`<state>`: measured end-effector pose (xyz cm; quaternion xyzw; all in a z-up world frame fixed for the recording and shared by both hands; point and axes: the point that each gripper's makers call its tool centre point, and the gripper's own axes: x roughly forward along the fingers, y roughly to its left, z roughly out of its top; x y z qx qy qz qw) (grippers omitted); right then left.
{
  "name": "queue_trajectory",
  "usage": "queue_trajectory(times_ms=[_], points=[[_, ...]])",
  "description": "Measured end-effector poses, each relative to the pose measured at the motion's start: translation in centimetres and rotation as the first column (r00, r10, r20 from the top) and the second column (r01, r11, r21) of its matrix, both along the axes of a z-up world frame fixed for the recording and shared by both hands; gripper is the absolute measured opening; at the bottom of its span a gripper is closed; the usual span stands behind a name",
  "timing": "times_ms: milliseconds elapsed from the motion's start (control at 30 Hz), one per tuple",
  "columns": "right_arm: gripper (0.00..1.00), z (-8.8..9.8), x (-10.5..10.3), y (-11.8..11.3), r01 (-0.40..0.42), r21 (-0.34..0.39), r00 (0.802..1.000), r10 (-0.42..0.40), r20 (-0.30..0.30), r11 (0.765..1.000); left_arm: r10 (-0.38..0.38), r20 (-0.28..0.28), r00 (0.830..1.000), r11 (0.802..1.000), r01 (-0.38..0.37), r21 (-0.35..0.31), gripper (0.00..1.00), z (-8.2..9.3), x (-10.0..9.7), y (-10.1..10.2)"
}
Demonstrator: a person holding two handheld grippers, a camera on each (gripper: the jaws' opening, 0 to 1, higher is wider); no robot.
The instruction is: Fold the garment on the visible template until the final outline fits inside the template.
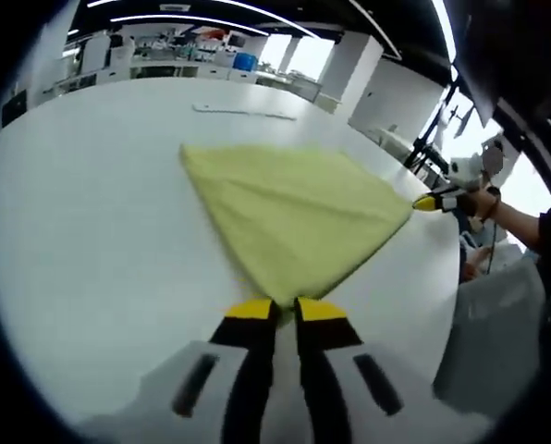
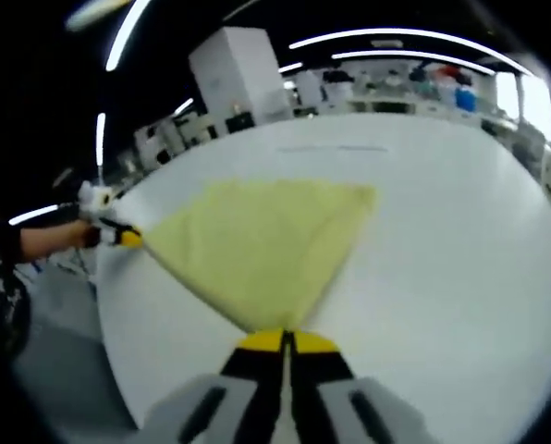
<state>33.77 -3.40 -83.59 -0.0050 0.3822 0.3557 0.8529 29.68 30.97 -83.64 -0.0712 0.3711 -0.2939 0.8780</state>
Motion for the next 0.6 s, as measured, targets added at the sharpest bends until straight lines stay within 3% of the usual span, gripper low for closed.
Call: queue_trajectory(times_ms=[367, 600], points=[[0.0, 0.1, -0.2, -0.3, -0.046, -0.037, 0.999, 0.047, 0.02, 0.998, -0.044, 0.016, 0.999, 0.998, 0.043, 0.035, 0.01, 0.0, -0.4, -0.3], [0.0, 0.2, -1.6, -0.4, -0.079, -0.06, 0.997, 0.08, 0.016, 0.995, -0.071, 0.027, 0.997, 0.995, 0.069, 0.069, 0.01, 0.0, -1.3, -0.9]])
